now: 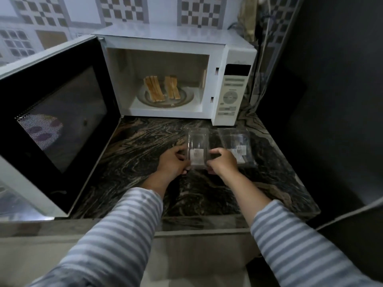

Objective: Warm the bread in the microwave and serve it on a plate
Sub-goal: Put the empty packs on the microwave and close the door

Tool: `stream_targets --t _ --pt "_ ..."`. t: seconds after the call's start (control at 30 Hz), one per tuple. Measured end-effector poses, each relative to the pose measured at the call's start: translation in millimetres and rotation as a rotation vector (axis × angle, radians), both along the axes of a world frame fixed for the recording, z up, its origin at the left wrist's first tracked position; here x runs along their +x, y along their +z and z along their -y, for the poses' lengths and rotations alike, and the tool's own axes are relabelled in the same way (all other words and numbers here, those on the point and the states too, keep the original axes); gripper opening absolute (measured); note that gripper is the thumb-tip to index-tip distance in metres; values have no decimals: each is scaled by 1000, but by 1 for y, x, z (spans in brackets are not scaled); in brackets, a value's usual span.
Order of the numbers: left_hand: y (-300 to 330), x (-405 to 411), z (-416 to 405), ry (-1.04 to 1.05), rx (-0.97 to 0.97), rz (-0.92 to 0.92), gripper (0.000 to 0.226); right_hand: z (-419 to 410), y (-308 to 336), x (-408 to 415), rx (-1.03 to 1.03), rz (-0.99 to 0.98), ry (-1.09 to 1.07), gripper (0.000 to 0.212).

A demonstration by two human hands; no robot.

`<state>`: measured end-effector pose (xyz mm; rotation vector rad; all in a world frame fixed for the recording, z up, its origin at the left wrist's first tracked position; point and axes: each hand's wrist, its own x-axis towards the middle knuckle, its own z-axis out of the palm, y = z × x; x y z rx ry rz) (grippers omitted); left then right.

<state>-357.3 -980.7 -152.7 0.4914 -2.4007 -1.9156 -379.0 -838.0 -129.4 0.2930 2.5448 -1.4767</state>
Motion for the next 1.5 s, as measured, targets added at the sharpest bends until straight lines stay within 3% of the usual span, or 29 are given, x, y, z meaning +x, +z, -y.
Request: stream_targets --t 0.1,0.27,0.33,0.43,0.53,0.73,0.9,1.03,1.3,1.4,1.5 --pt "-3 1 -1 24 -18 -1 50 0 -2 -2 -82 25 -27 32" --pt "-2 4 0 20 -96 -4 48 2 -6 -3 -33 -5 -19 28" --pt "-1 4 2 -8 -216 -13 45 0 -3 -2 28 -11 38 32" --pt "14 7 3 -20 -557 17 46 -9 8 -1 192 -56 141 44" --pt "37 9 -6 74 -753 -26 45 -25 25 1 252 -144 169 38" --pt "63 -5 -58 -27 -709 -218 38 -71 49 0 382 -312 78 25" --pt "51 -13 -102 -148 -504 -184 49 -101 36 -9 447 -218 77 34" --pt "37 -17 -125 -246 -475 -90 63 -110 21 -14 295 -112 4 37" --pt "23 -28 -134 -199 -547 28 74 -117 0 -19 -212 10 -196 34" --pt "15 -26 -132 -210 -526 31 81 -121 -2 -14 -313 41 -229 32" --pt "6 -23 -128 -181 -449 7 71 -123 -2 -11 -334 57 -237 30"
